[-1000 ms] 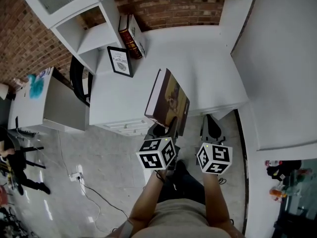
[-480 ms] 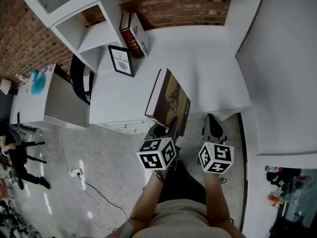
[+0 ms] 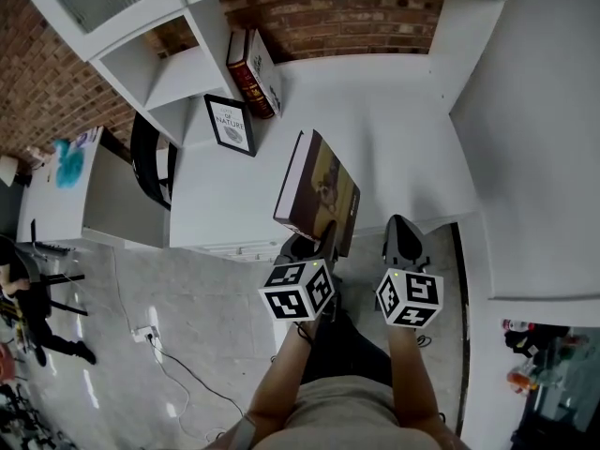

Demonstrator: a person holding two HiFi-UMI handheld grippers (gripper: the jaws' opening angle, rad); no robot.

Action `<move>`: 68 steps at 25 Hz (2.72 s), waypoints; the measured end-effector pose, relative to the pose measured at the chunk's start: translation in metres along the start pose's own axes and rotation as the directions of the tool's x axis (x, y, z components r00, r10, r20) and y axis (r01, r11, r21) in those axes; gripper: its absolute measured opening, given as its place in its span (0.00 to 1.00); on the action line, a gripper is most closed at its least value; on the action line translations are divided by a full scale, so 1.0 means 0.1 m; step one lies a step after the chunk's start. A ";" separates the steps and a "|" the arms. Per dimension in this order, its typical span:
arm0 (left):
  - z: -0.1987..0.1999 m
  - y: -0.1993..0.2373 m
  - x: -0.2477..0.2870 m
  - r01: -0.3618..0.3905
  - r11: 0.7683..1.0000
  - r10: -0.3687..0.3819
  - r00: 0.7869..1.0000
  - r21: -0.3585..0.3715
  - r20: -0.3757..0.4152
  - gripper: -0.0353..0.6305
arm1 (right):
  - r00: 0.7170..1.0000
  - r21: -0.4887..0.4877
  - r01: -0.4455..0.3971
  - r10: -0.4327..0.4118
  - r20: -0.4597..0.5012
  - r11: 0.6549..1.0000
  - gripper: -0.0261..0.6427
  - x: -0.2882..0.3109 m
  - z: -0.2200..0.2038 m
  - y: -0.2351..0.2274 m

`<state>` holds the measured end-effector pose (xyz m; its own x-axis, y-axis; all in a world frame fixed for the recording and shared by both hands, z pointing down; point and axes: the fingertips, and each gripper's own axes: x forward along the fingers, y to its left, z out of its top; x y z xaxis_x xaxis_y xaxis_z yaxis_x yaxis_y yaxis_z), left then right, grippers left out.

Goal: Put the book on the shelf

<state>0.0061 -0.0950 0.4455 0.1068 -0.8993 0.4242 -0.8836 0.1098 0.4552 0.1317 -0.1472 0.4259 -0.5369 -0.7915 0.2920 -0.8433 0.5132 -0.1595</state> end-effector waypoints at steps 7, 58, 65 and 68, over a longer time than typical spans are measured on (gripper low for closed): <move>0.28 0.21 0.26 0.006 1.000 -0.006 1.000 -0.008 0.002 0.28 | 1.000 -0.006 -0.005 0.005 -0.003 1.000 0.06 0.41 0.12 0.10; 1.26 0.84 1.76 -0.091 0.992 0.094 0.995 -0.091 0.025 0.28 | 0.992 -0.036 -0.112 0.110 -0.063 0.993 0.06 2.41 0.65 -0.11; 1.36 0.85 2.06 -0.133 0.985 0.138 0.990 -0.107 0.035 0.28 | 0.983 -0.043 -0.168 0.165 -0.078 0.985 0.06 2.75 0.72 -0.24; 1.39 0.87 2.18 -0.150 0.982 0.155 0.987 -0.119 0.039 0.28 | 0.979 -0.050 -0.191 0.186 -0.087 0.980 0.06 2.86 0.74 -0.29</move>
<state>-0.1110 -0.3404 0.4682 -0.0496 -0.8873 0.4585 -0.8288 0.2928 0.4768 0.0008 -0.4127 0.4445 -0.6803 -0.6504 0.3379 -0.7232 0.6706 -0.1653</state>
